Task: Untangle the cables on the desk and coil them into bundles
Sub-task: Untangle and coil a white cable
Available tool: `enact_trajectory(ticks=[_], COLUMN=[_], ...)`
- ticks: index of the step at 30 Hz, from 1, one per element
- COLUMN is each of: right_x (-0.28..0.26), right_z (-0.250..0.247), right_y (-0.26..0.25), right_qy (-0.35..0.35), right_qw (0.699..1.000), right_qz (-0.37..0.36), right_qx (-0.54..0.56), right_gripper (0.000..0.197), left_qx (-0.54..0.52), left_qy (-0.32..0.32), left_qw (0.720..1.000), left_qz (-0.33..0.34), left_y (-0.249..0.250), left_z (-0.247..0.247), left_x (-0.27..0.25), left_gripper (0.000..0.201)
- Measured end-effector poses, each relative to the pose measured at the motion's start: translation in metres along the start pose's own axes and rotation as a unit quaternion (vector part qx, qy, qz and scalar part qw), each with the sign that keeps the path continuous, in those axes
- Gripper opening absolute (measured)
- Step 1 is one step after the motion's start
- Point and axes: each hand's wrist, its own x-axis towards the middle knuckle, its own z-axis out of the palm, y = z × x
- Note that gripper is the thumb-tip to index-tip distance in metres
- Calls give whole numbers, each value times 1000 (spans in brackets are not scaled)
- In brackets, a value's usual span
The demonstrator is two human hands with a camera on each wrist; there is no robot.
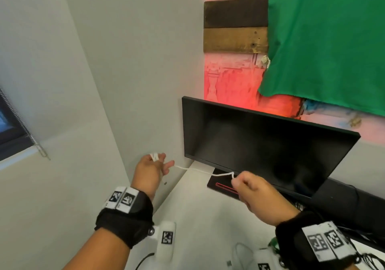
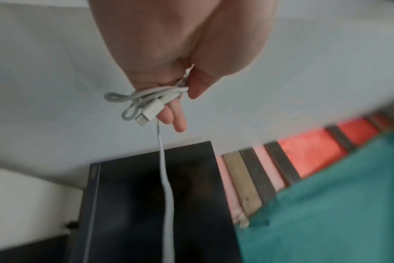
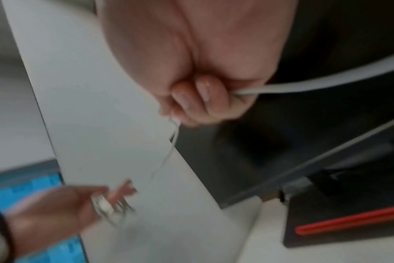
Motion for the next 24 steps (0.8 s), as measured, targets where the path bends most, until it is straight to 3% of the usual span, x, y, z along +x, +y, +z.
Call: enact_trajectory(ticks=[3,7,10,12,14,17,20,22,24], right_x=[0,-8,-18,-20,-15,3,16,21,22], right_z=[25,72,97,99,90,68,52,44,37], right_y=[38,66,56,38,22,14,28,46,65], right_qy=[89,-15,-136,-188,-184,-143,-100,-29,18], right_qw=[996,982,951,950,961,980,980,981,994], right_qz=[-12,-14,-76,-138,-177,-117,17,76,100], right_qx=[-14,-190,-269,-205,-103,68,173,175,49], right_gripper=[18,13,23,22,17,24,35,43,49], left_qx=[-221,-332,-273,-158,-29,55,4,-14,-19], left_qy=[2,-31,-59,-102,-169,-248,-201,-160,-145], left_qw=[974,939,955,977,979,960,966,971,972], left_qz=[-56,-89,-101,-101,-111,-121,-161,-178,-184], left_y=[6,0,-14,-31,-47,-61,-63,-61,-59], left_z=[-11,-5,13,27,36,39,41,39,32], left_x=[3,-5,-15,-28,-45,-66,-70,-66,-62], left_gripper=[13,23,20,24,28,18,18,20,14])
